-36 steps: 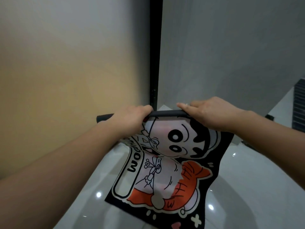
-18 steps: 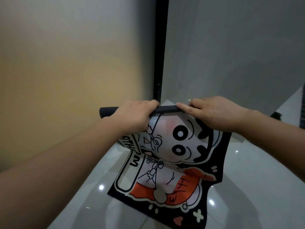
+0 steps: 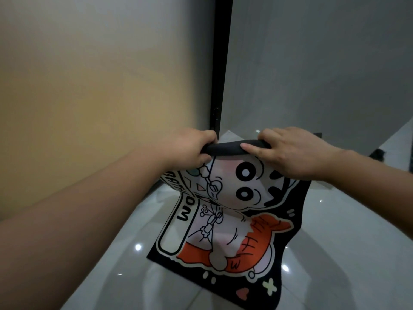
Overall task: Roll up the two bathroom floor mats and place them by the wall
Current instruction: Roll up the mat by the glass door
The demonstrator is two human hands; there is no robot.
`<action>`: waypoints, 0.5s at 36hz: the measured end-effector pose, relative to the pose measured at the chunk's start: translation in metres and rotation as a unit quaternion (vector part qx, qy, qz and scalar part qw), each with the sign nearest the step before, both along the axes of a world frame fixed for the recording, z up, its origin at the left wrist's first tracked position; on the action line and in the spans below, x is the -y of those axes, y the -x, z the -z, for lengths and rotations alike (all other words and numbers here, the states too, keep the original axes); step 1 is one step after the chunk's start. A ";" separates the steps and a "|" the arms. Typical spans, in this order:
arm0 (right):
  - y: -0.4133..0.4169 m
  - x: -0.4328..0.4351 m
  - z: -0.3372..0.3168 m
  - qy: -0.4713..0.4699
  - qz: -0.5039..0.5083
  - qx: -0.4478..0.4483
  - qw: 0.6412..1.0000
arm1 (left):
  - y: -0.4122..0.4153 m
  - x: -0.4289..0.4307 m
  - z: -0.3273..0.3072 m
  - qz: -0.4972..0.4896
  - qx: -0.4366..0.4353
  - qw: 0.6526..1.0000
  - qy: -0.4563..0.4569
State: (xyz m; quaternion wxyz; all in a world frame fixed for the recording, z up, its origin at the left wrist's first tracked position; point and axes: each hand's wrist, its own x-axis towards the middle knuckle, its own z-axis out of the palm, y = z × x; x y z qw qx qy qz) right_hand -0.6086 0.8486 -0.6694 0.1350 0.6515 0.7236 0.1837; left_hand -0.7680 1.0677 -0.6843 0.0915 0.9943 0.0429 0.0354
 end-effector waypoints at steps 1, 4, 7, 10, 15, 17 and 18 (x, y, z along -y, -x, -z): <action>0.001 -0.001 0.000 0.002 0.006 -0.005 1.000 | 0.001 0.000 0.001 -0.001 0.005 1.000 -0.002; 0.006 -0.002 0.000 -0.007 0.025 -0.047 0.999 | 0.002 0.002 0.005 -0.005 0.019 1.000 0.002; 0.016 -0.005 0.000 -0.037 0.082 -0.124 0.988 | -0.001 0.007 0.009 -0.019 0.017 1.000 -0.004; 0.022 -0.010 -0.003 -0.070 0.165 -0.193 0.965 | -0.006 0.011 0.013 -0.035 0.006 0.999 -0.002; 0.019 -0.013 -0.003 -0.062 0.156 -0.213 0.962 | -0.007 0.014 0.018 -0.005 -0.002 1.000 0.030; 0.016 -0.011 0.000 -0.064 0.108 -0.181 0.975 | -0.005 0.011 0.017 0.017 -0.001 0.999 0.038; 0.015 -0.010 0.001 -0.062 0.088 -0.159 0.981 | -0.005 0.010 0.016 0.030 -0.001 0.999 0.040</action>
